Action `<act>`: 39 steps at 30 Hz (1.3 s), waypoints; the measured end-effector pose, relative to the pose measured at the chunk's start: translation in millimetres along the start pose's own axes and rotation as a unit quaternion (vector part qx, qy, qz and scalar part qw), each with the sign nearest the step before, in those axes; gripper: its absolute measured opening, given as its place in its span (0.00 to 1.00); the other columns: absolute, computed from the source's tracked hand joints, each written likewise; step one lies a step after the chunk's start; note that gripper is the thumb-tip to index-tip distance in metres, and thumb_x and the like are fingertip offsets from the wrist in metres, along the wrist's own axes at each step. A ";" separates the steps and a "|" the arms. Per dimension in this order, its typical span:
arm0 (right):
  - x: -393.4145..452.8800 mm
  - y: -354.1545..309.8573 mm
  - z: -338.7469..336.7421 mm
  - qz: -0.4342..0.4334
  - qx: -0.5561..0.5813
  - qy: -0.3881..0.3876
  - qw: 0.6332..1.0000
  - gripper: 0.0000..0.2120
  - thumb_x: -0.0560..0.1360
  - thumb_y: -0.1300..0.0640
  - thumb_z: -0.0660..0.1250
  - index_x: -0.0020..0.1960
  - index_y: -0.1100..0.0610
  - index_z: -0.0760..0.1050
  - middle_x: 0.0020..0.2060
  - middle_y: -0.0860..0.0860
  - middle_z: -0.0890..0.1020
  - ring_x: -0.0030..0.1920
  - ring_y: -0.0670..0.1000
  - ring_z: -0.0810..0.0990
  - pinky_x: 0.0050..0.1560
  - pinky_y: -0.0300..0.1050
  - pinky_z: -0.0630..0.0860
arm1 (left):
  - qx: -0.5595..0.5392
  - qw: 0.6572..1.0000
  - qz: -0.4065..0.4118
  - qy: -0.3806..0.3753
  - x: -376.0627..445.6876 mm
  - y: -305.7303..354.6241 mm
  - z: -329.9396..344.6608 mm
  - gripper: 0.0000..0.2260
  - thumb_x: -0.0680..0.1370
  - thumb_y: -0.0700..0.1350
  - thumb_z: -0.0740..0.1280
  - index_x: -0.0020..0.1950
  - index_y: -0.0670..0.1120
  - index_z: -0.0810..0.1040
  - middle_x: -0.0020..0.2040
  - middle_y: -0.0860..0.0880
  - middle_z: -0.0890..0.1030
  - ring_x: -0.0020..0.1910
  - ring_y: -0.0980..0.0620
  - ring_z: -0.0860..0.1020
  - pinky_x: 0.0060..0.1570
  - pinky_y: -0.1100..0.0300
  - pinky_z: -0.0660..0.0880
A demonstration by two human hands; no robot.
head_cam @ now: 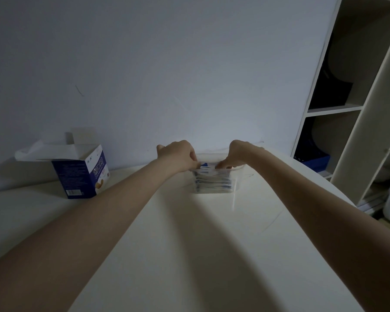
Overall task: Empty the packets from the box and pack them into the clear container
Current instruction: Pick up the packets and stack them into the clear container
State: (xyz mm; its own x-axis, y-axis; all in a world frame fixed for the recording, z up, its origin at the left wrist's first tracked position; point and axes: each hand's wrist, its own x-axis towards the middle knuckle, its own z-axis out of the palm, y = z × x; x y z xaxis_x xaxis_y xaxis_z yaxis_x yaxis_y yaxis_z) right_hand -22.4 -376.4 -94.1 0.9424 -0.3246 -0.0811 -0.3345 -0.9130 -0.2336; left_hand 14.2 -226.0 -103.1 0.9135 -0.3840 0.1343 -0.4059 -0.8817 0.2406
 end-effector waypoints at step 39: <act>-1.6 -2.3 -0.5 -0.088 0.030 0.133 0.987 0.08 0.76 0.57 0.64 0.44 0.61 0.78 0.43 0.55 0.85 0.48 0.54 0.81 0.48 0.44 0.71 | 0.036 0.999 0.028 -0.020 3.3 3.8 -1.3 0.10 0.76 0.49 0.62 0.51 0.53 0.82 0.49 0.52 0.81 0.52 0.49 0.74 0.49 0.56 0.56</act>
State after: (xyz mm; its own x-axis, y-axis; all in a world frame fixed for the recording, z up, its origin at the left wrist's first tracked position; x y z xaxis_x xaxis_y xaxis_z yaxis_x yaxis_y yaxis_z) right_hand -23.1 -373.9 -92.9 0.9491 -0.2234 0.2221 -0.1576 -0.9472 -0.2792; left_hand 15.7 -230.2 -100.5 0.8904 -0.4425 0.1064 -0.4547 -0.8755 0.1635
